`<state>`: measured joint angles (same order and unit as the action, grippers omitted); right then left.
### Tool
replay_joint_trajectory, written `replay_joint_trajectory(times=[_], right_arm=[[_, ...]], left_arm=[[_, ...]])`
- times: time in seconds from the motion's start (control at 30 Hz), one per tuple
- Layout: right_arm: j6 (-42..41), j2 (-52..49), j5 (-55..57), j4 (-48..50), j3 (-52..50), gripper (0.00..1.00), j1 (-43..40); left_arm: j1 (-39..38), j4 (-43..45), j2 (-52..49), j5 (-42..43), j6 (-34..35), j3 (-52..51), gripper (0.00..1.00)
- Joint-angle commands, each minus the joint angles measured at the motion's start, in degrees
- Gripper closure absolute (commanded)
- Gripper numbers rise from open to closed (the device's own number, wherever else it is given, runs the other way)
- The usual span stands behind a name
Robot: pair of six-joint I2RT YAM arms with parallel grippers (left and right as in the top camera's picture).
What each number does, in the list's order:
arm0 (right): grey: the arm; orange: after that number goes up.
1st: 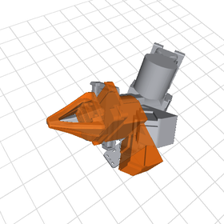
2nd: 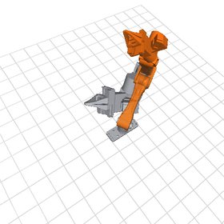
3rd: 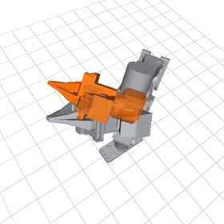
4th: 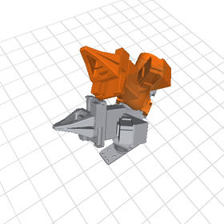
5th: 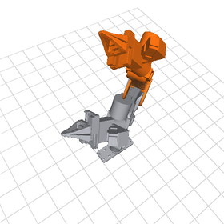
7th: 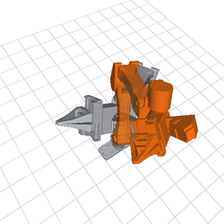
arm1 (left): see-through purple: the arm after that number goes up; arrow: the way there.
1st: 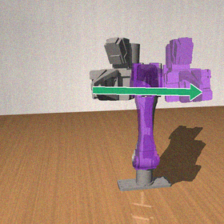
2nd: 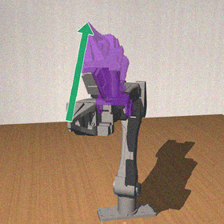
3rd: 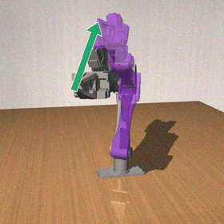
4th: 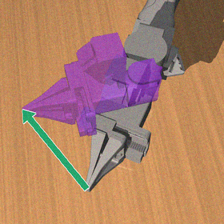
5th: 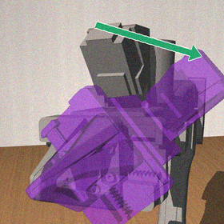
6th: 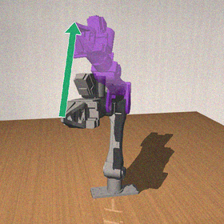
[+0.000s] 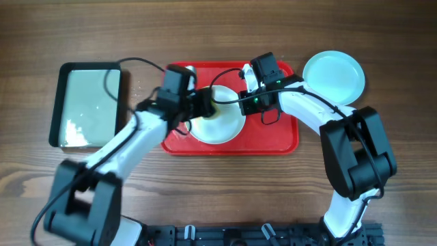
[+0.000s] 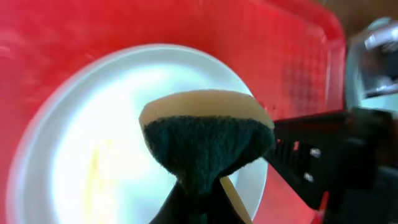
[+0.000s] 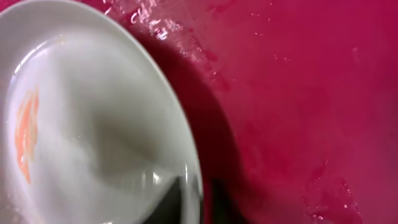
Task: Clean dirty plates on tray and stack at the side
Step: 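Scrub the white plate with the sponge while the right gripper holds it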
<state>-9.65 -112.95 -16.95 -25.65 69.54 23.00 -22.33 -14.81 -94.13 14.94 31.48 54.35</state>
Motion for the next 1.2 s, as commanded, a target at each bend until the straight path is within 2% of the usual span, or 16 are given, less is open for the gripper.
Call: replay_joint_trajectory(times=[0.0, 0.07, 0.13, 0.17, 0.43, 0.57, 0.6, 0.63, 0.77, 0.83, 0.9, 0.97, 1.07, 1.17], right_arm=[[-1.0, -0.8, -1.1, -0.3, 1.1, 0.71, 0.0], [-1.0, -0.8, -1.1, -0.5, 1.1, 0.75, 0.0], [-1.0, -0.8, -1.1, -0.6, 1.1, 0.92, 0.0], [-1.0, -0.8, -1.1, -0.6, 1.1, 0.96, 0.0], [-1.5, -0.8, -1.1, -1.7, 1.1, 0.96, -0.1], [-2.3, -0.8, -0.9, -1.9, 1.1, 0.96, -0.2], [-2.3, -0.8, -0.9, -2.1, 1.1, 0.96, -0.2], [-2.3, -0.8, -0.6, -2.5, 1.1, 0.96, -0.3], [-2.2, -0.8, 0.6, -3.0, 1.1, 0.96, -1.0], [-2.3, -0.8, 0.6, -3.0, 1.1, 0.96, -1.4], [-2.4, -0.8, 0.6, -2.9, 1.1, 0.96, -1.4], [-2.4, -0.8, 0.6, -3.0, 1.1, 0.96, -1.4], [-2.4, -0.8, 0.6, -2.9, 1.1, 0.96, -1.4], [-2.4, -0.8, 0.6, -2.9, 1.1, 0.96, -1.4]], left_arm=[[-2.5, 1.8, -4.7, -0.5, 1.2, -0.1, 0.96], [-2.8, 1.6, -6.5, -1.3, 1.8, -0.1, 0.96], [-2.8, 1.3, -7.1, -1.5, 1.9, -0.1, 0.96], [-2.8, 1.3, -7.5, -1.6, 1.8, -0.1, 0.96], [-2.5, -1.7, -12.3, -8.5, 1.8, -0.1, 0.96], [-1.2, -3.1, -11.4, -14.5, 1.8, -0.1, 0.96], [-0.8, -4.0, -10.6, -17.2, 1.8, -0.1, 0.96], [0.2, -7.1, -8.6, -24.1, 1.8, 0.1, 0.96], [1.1, -13.6, -4.0, -40.9, 1.8, 0.1, 0.96], [1.1, -14.4, -2.1, -44.7, 1.8, 0.1, 0.96], [1.1, -13.9, -0.3, -42.8, 1.8, 0.1, 0.96], [1.1, -12.9, 1.0, -36.3, 1.8, 0.1, 0.96], [1.1, -8.8, 1.6, -16.0, 1.8, 0.1, 0.96], [0.6, -5.5, 1.1, -0.1, 1.8, 0.1, 0.96]])
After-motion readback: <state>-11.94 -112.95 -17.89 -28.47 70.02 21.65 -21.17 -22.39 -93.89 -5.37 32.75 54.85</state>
